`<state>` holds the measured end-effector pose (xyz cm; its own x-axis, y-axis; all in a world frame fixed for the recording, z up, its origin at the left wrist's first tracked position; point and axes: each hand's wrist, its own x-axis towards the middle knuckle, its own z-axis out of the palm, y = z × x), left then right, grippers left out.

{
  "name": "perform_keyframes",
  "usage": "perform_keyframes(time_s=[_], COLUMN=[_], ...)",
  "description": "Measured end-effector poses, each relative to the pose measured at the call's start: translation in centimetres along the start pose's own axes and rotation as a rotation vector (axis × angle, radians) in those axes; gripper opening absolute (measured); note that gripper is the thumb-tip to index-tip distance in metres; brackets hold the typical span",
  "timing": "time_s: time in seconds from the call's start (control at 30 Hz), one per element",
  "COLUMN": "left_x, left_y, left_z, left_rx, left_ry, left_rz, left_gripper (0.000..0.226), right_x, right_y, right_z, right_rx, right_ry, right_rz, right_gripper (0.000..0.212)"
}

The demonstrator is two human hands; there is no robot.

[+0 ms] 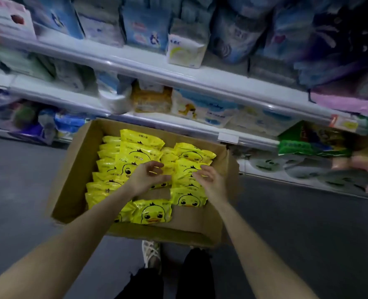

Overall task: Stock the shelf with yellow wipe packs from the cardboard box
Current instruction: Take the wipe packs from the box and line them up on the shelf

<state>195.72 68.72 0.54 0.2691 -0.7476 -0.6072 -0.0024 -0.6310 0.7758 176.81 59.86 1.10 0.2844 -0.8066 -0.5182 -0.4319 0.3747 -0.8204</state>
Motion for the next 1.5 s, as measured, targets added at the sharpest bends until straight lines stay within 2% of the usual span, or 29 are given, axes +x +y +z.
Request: perform_keyframes(time_s=[0.17,0.4,0.5,0.67,0.77,0.83,1.07,1.17,1.27,1.3,1.33,1.5], left_x=[2.7,6.9,8.3,10.1,10.3,10.3,9.3,8.9,8.6,8.5,8.4,8.1], left_y=[-6.2,-11.8,-12.9,-13.7,-13.7,-14.1,-13.8,-13.2,-12.5,-12.3,-12.1,-12.6], left_z=[2.3,6.0,7.7,10.3,11.0,11.4,11.6,10.5,8.2,7.4,6.7,4.9], left_rx=[0.006,0.113,0.148,0.103,0.123,0.1,0.035,0.003,-0.048,-0.072,-0.077,-0.076], left_ry=[-0.02,-0.065,-0.03,-0.035,0.072,0.085,0.067,0.039,-0.08,-0.122,-0.156,-0.213], left_rz=[-0.117,-0.209,-0.217,-0.2,-0.222,-0.216,-0.195,-0.123,-0.109,-0.111,-0.122,-0.149], left_gripper=[0.049,0.08,0.07,0.039,0.043,0.049,0.027,0.024,0.019,0.016,0.015,0.011], right_x=[1.2,3.0,3.2,3.4,3.7,3.9,3.8,3.5,3.4,3.4,3.5,3.5], right_y=[6.1,12.4,14.5,16.7,17.3,17.4,17.4,17.3,16.9,16.7,16.4,15.2], right_z=[1.0,1.6,1.9,1.8,1.8,2.0,1.9,1.7,2.1,2.3,2.4,2.0], right_rx=[-0.057,-0.013,-0.008,0.019,0.04,0.055,0.064,0.067,0.046,0.045,0.066,0.116], right_ry=[-0.019,0.032,0.07,0.113,0.117,0.123,0.119,0.119,0.112,0.096,0.073,-0.06], right_rz=[0.133,0.238,0.262,0.295,0.315,0.323,0.326,0.339,0.337,0.335,0.33,0.385], right_gripper=[0.042,0.039,0.045,0.049,0.049,0.05,0.052,0.064,0.095,0.099,0.094,0.046])
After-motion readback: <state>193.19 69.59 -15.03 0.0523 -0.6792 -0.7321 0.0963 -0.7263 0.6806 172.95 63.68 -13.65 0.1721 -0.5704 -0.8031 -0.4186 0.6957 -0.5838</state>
